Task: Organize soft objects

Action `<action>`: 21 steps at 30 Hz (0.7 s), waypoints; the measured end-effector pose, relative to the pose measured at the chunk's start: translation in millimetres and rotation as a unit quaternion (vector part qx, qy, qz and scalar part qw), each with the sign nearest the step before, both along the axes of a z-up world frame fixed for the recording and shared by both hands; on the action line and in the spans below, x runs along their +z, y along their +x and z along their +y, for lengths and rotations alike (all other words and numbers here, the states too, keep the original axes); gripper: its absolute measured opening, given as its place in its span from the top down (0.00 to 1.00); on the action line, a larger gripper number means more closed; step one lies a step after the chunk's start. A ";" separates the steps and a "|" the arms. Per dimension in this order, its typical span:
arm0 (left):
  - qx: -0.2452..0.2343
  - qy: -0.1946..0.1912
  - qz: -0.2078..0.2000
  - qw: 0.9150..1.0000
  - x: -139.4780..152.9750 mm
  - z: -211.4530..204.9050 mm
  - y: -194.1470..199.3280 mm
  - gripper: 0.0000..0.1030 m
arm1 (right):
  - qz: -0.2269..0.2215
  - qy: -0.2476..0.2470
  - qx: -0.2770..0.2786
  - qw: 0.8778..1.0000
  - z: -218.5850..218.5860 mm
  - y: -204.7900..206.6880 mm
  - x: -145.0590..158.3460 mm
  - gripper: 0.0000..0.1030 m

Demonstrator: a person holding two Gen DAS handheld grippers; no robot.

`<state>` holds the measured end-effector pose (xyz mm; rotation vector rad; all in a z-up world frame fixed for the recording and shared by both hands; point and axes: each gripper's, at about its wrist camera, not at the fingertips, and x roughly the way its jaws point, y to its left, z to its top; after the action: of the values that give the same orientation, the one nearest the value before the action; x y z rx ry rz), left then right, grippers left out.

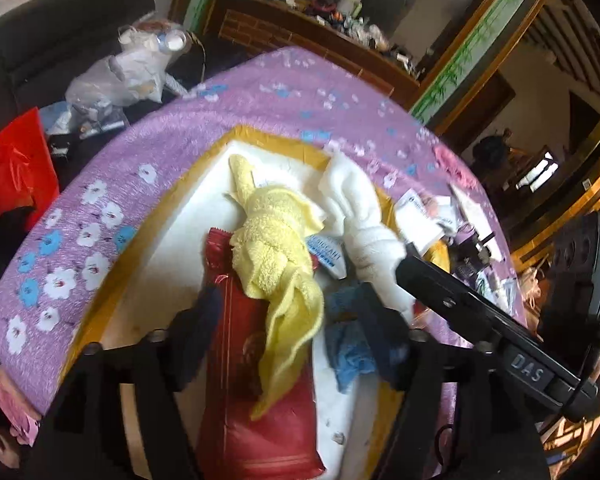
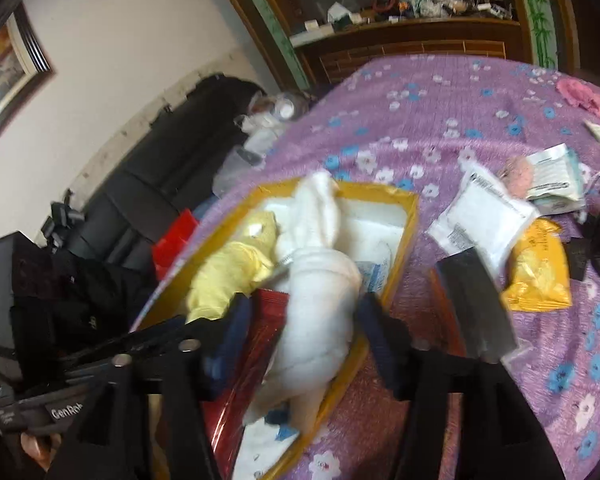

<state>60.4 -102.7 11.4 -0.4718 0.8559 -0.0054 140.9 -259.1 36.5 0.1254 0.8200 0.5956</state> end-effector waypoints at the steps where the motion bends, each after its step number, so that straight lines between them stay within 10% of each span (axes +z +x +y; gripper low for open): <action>1: 0.002 0.004 -0.005 1.000 4.7 -3.3 -4.0 0.31 | -0.004 0.004 -0.001 1.000 -6.7 -1.3 -0.1 0.35; 21: -0.093 0.036 -0.015 0.995 35.4 -135.6 -47.1 0.31 | -0.023 0.009 -0.086 0.996 -163.9 -107.8 -0.8 0.24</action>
<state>13.3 -238.4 46.9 -0.3227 0.8649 -0.1531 33.1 -423.0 35.7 0.1971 0.7504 0.4419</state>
